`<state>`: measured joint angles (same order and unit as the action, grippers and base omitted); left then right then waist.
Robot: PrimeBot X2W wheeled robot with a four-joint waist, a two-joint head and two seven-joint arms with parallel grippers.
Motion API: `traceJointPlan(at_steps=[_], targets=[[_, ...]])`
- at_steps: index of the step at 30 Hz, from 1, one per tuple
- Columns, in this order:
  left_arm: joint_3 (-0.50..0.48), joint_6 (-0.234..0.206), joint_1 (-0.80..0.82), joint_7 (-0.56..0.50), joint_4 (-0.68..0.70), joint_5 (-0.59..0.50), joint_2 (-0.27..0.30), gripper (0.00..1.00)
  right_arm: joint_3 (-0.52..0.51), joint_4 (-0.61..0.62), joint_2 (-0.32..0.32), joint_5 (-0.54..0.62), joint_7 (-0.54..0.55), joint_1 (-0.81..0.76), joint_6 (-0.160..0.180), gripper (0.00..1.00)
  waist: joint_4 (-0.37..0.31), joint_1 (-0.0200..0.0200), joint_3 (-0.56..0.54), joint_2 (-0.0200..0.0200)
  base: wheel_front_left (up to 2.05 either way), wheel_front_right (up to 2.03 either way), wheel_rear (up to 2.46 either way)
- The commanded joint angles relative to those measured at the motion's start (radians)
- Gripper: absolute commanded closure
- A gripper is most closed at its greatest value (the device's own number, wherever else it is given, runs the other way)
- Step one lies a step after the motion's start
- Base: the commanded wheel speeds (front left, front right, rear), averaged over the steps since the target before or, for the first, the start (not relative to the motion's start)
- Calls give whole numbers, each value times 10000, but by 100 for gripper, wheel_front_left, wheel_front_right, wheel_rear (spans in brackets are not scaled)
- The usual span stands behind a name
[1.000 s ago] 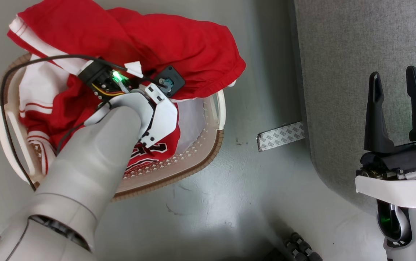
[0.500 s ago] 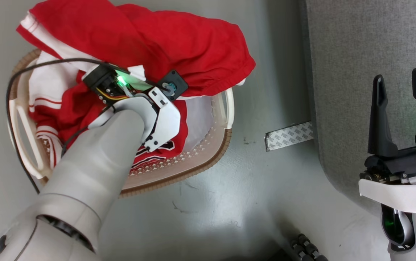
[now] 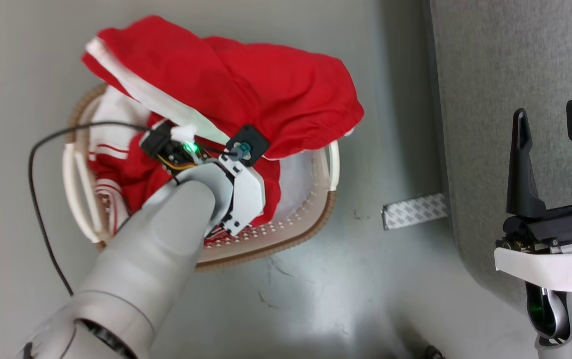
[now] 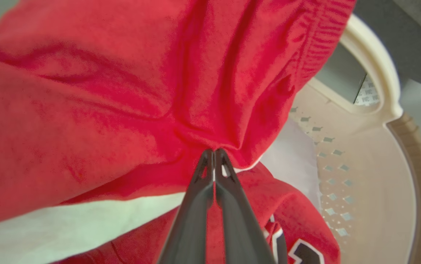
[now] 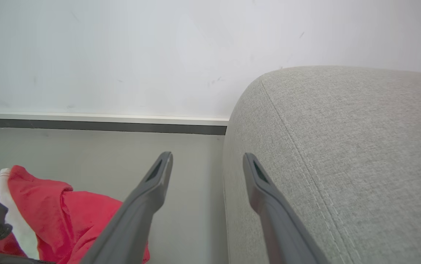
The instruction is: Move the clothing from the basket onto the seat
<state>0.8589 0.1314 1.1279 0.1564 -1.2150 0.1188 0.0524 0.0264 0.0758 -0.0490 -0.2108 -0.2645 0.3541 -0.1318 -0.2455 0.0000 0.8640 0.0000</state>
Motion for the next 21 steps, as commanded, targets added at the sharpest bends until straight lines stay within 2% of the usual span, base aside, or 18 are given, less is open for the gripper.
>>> traceJointPlan(at_steps=[1,9,21], targets=[[10,-18,-88,72,47,99,3,100,-40,-39,-26,106,0,-57,21,0,191,0,-240,0,0,0,0],[186,-18,-1085,456,733,1367,-7,100,-102,-350,-28,276,0,-403,21,0,666,0,-1517,0,0,0,0],[141,-65,-3233,876,1654,3023,-7,100,97,-1021,-30,381,0,-1471,21,0,1322,0,-4140,0,0,0,0]])
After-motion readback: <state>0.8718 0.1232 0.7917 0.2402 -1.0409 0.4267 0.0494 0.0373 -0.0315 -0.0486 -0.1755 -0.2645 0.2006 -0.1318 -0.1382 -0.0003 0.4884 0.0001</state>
